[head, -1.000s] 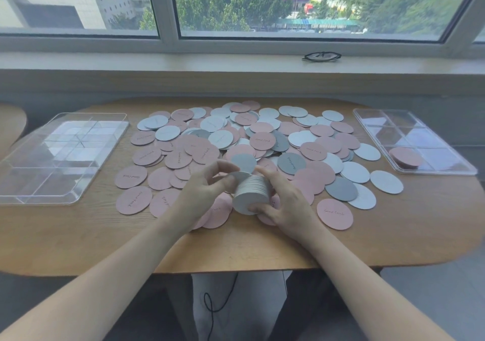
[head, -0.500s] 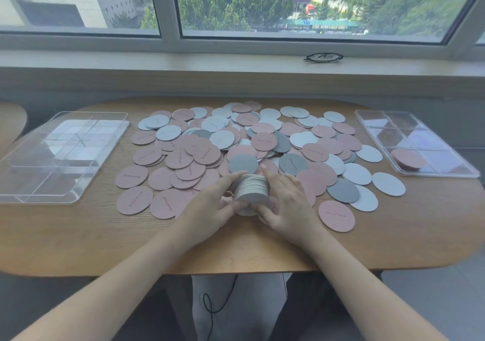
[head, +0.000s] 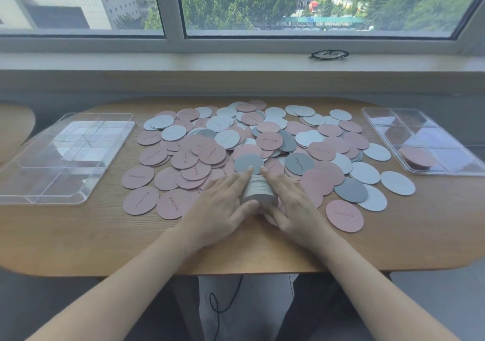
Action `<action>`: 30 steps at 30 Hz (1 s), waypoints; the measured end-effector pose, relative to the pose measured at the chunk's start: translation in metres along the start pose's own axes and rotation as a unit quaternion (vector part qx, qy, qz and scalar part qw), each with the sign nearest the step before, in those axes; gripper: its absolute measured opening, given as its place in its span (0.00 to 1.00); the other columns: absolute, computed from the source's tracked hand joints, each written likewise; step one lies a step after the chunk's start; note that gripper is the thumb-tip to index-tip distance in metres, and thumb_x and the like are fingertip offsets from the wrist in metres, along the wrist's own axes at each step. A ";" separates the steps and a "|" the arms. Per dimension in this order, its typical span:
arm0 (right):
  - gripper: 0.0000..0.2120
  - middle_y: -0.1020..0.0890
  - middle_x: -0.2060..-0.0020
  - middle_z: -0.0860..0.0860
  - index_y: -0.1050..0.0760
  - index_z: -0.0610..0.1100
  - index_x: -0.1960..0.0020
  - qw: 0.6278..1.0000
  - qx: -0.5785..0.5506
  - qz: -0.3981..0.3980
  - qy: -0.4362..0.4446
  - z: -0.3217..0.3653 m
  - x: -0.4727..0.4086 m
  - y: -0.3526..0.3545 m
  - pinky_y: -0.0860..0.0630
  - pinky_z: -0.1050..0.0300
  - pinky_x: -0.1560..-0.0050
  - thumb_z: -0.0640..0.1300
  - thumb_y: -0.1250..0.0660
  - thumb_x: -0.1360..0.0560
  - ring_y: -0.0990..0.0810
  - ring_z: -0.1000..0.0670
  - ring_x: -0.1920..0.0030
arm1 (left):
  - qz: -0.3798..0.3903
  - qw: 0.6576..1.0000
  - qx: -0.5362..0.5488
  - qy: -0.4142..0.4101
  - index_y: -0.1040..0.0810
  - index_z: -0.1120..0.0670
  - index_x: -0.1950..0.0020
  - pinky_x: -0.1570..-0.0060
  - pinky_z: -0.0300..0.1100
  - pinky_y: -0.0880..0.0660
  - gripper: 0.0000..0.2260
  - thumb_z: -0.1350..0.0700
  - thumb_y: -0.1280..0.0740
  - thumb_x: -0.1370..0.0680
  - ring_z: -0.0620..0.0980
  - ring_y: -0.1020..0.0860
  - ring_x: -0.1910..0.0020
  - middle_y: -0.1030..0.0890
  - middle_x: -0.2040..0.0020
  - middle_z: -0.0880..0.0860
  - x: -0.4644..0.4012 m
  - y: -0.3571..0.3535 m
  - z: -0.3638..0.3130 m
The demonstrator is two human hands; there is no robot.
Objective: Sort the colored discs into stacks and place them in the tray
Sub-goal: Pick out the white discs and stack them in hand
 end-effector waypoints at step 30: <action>0.32 0.23 0.38 0.55 0.35 0.49 0.25 0.996 -0.080 -0.005 -0.033 -0.003 0.002 0.006 0.28 0.56 0.39 0.44 0.28 0.26 0.26 0.54 0.40 | -0.025 0.983 -0.146 0.112 0.19 0.49 0.39 0.53 0.51 0.24 0.12 0.52 0.38 0.20 0.57 0.21 0.44 0.18 0.43 0.50 -0.122 0.033 0.097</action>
Point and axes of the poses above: each hand's wrist, its own x-axis away from the middle knuckle, its own y-axis out of the back of the hand, z = x × y, the point moved 6 cm from there along -x, towards the middle knuckle
